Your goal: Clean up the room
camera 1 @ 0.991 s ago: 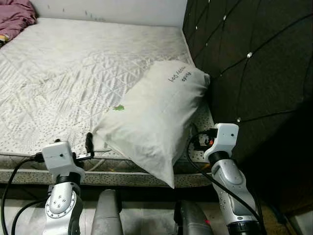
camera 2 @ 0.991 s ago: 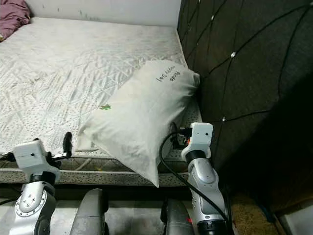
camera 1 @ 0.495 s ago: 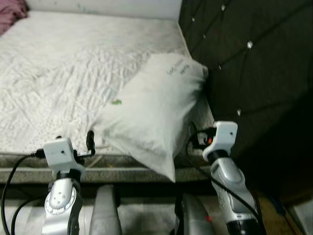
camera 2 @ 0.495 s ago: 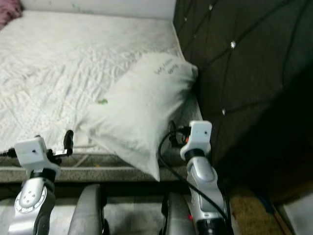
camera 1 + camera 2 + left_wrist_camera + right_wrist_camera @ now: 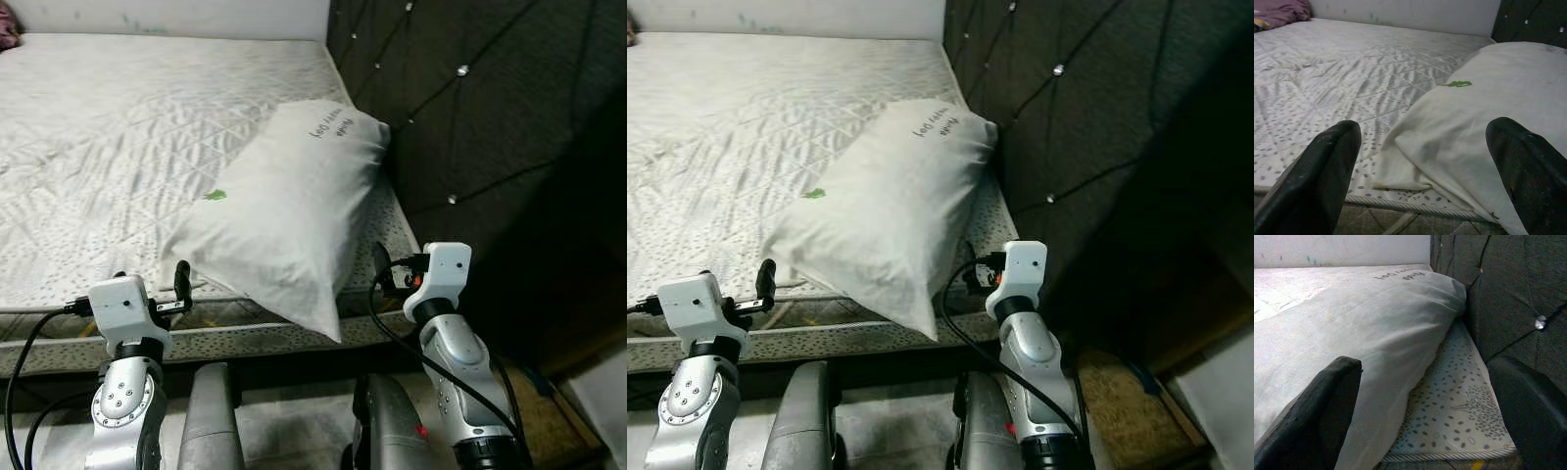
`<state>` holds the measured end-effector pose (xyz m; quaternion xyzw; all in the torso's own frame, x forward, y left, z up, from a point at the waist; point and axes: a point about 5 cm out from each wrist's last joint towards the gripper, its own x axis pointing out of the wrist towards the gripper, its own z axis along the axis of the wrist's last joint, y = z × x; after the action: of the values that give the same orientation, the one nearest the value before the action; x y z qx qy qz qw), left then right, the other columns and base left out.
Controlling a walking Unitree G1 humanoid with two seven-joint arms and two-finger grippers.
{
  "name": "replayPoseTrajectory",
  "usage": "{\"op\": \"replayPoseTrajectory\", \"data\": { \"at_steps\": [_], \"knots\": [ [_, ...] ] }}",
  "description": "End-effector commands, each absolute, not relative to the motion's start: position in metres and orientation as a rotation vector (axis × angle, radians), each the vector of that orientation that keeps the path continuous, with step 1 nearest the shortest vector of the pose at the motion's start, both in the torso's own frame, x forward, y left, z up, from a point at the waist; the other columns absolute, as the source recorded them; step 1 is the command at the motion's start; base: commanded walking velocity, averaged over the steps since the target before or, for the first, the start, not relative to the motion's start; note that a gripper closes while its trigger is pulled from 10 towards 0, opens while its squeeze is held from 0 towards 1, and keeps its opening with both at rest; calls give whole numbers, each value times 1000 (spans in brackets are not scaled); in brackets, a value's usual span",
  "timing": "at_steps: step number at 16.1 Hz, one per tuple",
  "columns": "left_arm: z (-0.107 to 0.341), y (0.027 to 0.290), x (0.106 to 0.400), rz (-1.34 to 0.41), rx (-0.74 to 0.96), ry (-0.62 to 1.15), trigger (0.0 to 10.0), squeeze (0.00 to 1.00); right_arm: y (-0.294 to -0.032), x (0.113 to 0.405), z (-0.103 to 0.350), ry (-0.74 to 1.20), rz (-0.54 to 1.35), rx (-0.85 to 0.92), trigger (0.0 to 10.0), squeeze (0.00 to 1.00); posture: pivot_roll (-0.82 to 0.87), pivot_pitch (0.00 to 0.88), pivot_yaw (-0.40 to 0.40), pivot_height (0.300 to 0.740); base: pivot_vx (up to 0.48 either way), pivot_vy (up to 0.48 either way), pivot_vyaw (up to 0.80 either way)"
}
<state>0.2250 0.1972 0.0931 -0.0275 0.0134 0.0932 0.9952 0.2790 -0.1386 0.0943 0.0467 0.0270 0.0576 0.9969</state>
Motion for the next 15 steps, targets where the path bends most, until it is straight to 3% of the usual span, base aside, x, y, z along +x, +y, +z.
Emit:
{"op": "replayPoseTrajectory", "data": {
  "at_steps": [1, 13, 15],
  "knots": [
    [92, 196, 226, 172, -57, 29, 10000, 0, -139, 281, 95, 57, 117, 84, 10000, 0, 6, 50, -54, 570, 251, 0, 0],
    [92, 194, 228, 167, -65, 33, 10000, 0, -124, 284, 92, 92, 264, 58, 10000, 0, 15, 39, -60, 570, 289, 0, 0],
    [92, 195, 227, 177, -63, 36, 10000, 0, -121, 283, 91, 98, 288, 58, 10000, 0, 17, 38, -60, 570, 0, 0, 0]
  ]
}}
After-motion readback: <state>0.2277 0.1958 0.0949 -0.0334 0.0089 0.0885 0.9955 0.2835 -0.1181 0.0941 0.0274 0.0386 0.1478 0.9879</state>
